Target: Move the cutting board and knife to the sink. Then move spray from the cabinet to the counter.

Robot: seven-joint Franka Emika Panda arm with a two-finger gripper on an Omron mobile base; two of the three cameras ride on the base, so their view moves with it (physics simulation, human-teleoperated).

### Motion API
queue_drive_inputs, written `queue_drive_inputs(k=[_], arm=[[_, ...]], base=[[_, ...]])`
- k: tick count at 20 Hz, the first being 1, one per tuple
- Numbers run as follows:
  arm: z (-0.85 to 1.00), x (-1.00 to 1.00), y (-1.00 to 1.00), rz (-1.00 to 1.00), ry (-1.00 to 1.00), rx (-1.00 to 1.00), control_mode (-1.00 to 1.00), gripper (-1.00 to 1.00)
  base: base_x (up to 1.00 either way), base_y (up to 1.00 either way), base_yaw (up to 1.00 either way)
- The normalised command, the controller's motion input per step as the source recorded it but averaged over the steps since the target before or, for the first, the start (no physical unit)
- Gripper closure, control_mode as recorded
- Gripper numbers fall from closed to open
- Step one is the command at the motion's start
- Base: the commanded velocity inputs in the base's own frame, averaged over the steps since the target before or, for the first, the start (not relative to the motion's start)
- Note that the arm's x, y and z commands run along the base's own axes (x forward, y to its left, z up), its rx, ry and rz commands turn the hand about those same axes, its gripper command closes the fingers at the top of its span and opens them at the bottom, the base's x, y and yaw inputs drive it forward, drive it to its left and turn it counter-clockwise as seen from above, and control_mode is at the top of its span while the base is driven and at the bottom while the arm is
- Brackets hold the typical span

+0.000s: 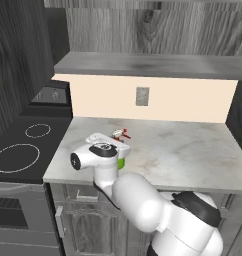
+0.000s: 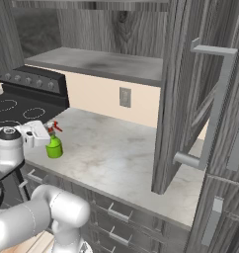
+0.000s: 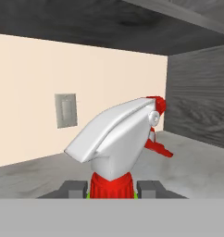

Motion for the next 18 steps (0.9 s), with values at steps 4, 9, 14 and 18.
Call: queue_drive_inputs(k=[4, 9, 14, 18], arm=[[-0.17, 0.00, 0.00, 0.00, 0.00, 0.06, -1.00, 1.00], [-0.21, 0.00, 0.00, 0.00, 0.00, 0.04, -1.00, 1.00], [-0.18, 0.00, 0.00, 0.00, 0.00, 0.02, -1.00, 1.00], [-0.18, 0.00, 0.00, 0.00, 0.00, 0.01, -1.00, 1.00]], base=[[0.00, 0.00, 0.00], [0.00, 0.00, 0.00], [0.00, 0.00, 0.00], [0.00, 0.00, 0.00]])
